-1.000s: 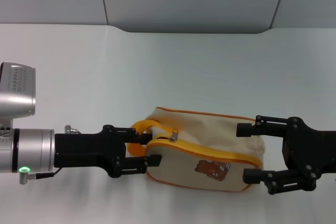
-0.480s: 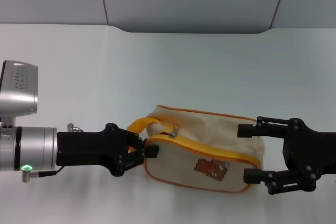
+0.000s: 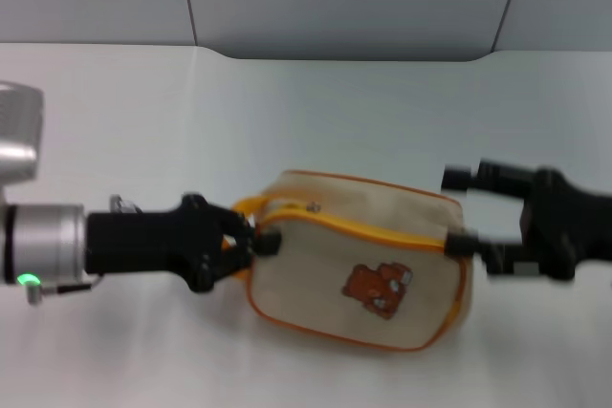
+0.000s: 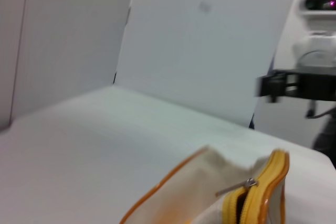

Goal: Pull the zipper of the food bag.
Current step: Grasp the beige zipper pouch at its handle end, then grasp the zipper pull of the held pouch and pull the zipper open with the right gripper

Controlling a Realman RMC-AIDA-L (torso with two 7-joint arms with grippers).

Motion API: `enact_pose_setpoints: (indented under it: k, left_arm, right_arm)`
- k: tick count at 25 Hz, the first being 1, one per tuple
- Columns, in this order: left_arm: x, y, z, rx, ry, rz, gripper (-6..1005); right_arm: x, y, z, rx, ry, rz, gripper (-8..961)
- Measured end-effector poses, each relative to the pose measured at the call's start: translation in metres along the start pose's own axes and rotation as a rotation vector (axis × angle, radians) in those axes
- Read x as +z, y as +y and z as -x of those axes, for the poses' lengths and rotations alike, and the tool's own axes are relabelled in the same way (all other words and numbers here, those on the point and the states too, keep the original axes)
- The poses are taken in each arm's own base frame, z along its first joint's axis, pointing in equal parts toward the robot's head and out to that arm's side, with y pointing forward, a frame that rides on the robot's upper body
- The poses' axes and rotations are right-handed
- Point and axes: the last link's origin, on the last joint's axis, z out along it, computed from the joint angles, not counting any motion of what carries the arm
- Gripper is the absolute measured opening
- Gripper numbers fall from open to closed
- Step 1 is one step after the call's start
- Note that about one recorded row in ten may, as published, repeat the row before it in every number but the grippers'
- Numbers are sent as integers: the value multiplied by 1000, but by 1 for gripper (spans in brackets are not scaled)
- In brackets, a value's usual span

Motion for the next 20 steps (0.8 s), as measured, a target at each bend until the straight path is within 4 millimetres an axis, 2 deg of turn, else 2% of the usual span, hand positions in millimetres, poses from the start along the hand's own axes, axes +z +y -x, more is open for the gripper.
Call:
enact_pose_setpoints:
  k: [4, 5, 7, 9, 10, 11, 15, 20]
  left_arm:
    - [-5, -6, -14, 74, -11, 23, 78]
    - [-2, -11, -25, 127, -56, 54, 78]
    - [0, -13, -30, 153, -83, 69, 73]
    - [7, -15, -37, 200, -129, 95, 68]
    - [14, -16, -43, 242, -159, 108, 65]
    - [14, -16, -43, 242, -159, 108, 64]
    - [26, -19, -56, 318, -202, 129, 62]
    - [29, -22, -66, 354, -232, 139, 60]
  right_arm:
    - [2, -12, 10, 82, -5, -40, 835]
    - [5, -16, 14, 96, 2, -42, 835]
    - [5, -18, 15, 91, 6, -45, 835]
    - [8, -20, 14, 30, 11, -64, 827]
    - [12, -22, 10, -58, 16, -87, 823]
    - [12, -22, 10, -58, 16, -87, 819]
    - [19, -20, -1, -274, 22, -112, 802]
    - [22, -19, -7, -467, 34, -125, 782]
